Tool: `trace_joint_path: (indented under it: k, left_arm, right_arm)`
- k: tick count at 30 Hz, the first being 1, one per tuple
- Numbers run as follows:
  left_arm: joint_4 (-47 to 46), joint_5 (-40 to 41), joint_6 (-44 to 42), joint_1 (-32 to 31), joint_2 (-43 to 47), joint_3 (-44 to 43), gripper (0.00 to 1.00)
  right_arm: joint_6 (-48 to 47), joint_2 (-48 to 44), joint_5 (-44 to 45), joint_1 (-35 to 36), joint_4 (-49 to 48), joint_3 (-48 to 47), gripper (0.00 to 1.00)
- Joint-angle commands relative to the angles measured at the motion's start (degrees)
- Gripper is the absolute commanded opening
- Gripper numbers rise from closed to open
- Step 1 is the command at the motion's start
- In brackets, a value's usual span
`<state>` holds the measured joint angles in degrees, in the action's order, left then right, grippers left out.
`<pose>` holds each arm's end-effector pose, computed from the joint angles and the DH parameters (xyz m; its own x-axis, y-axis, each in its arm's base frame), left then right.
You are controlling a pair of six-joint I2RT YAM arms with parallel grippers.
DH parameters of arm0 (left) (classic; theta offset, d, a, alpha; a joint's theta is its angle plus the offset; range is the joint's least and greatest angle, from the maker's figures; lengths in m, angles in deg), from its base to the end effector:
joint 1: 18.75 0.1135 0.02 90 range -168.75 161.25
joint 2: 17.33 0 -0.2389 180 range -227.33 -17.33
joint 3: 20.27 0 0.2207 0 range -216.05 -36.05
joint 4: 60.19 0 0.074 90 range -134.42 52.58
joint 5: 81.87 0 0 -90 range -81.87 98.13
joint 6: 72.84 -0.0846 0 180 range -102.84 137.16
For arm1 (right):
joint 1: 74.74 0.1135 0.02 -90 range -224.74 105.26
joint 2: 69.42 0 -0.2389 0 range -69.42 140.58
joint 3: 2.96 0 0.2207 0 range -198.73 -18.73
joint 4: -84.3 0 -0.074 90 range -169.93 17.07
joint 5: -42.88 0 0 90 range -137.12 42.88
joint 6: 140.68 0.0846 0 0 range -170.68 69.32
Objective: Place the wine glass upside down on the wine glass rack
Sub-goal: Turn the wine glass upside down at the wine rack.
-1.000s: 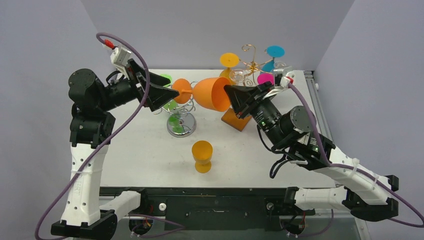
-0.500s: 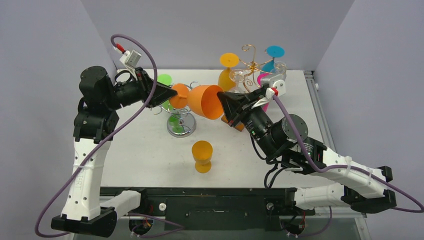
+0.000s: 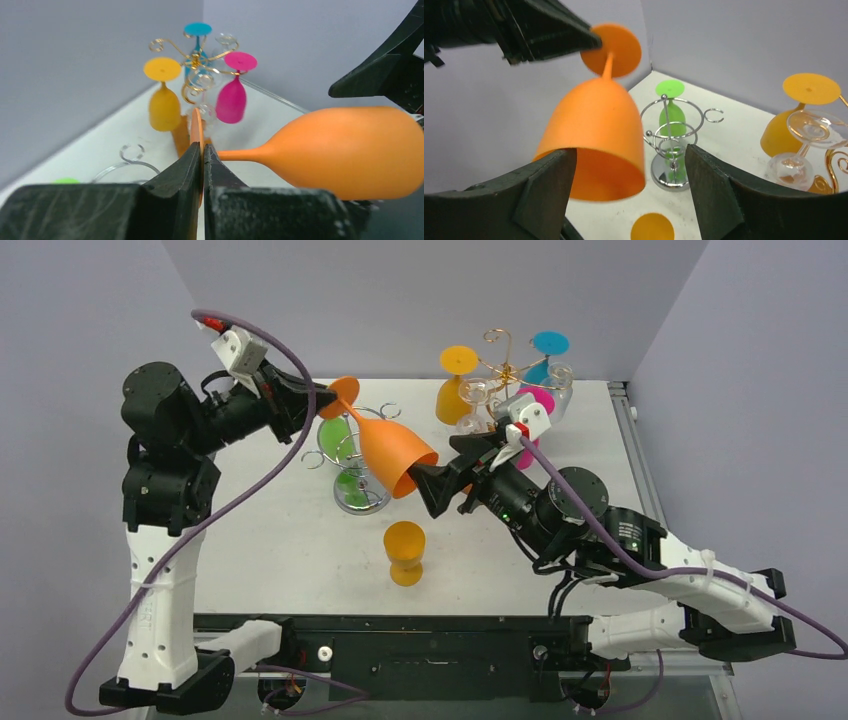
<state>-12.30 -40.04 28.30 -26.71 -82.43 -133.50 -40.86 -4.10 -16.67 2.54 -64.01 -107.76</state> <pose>0.1865 -0.0897 0.4951 -0.1563 -0.1082 -0.9818 0.8155 0.5467 -0.1901 0.0938 0.2209 0.4908 -0.0952 0.2462 -0.9645 -0.7247 0.6471 0.2367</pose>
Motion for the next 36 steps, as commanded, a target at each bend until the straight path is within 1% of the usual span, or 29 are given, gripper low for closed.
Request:
trace_joint_path:
  k: [1, 3, 4, 6, 7, 11, 12, 14, 16, 24, 27, 29, 30, 36]
  left_arm:
    - [-8.1, 5.4, -17.1, -0.4, 2.1, -4.5, 0.00]
    - [-8.8, 6.4, -24.7, -0.4, 2.6, -4.9, 0.00]
    - [-10.9, 6.7, -26.7, -0.4, 3.5, -3.9, 0.00]
    - [-14.7, 5.2, -33.1, -0.5, 6.3, -0.4, 0.00]
    - [-18.5, 4.0, -35.4, -0.5, 8.2, 2.3, 0.00]
    - [-30.5, -1.5, -46.1, -0.4, 15.7, 14.0, 0.00]
    - [-32.1, -3.1, -49.2, -0.4, 17.1, 15.9, 0.00]
    - [-33.5, -6.1, -58.0, -0.6, 19.8, 19.0, 0.00]
    - [-34.5, -8.5, -64.5, -0.6, 22.0, 21.6, 0.00]
    - [-32.2, -18.3, -93.5, -0.5, 26.7, 28.2, 0.00]
    - [-27.4, -19.9, -100.5, -0.5, 26.8, 28.4, 0.00]
    - [-20.0, -20.2, -108.0, -0.5, 26.4, 27.1, 0.00]
    - [-17.5, -20.1, -110.3, -0.5, 26.3, 26.6, 0.00]
    - [-16.1, -18.9, -111.2, -0.5, 26.3, 27.0, 0.00]
  right_arm:
    - [5.4, -5.2, -10.2, -2.2, 12.8, -1.3, 0.75]
    - [6.7, -7.4, -15.2, -4.3, 15.9, -1.6, 0.76]
    - [7.3, -8.3, -17.7, -5.4, 17.0, -2.1, 0.76]
    - [8.3, -9.3, -21.9, -8.1, 19.4, -4.5, 0.78]
    - [9.0, -9.3, -23.3, -9.4, 19.6, -5.5, 0.78]
    - [13.8, -7.3, -28.1, -13.9, 15.8, -8.0, 0.77]
    - [15.2, -5.8, -29.6, -14.6, 14.2, -8.5, 0.76]
    - [18.7, -3.0, -32.9, -15.4, 10.9, -9.4, 0.75]
    - [21.9, 0.3, -35.6, -15.9, 7.9, -10.9, 0.73]
    - [32.2, 10.1, -44.0, -16.3, -2.8, -15.2, 0.66]
    - [34.7, 11.9, -46.0, -16.3, -6.3, -15.6, 0.63]
    - [35.7, 12.5, -46.8, -16.2, -7.6, -15.6, 0.60]
    - [36.0, 12.7, -47.1, -16.2, -8.2, -15.4, 0.59]
    - [36.4, 11.7, -47.7, -16.2, -9.6, -13.8, 0.55]
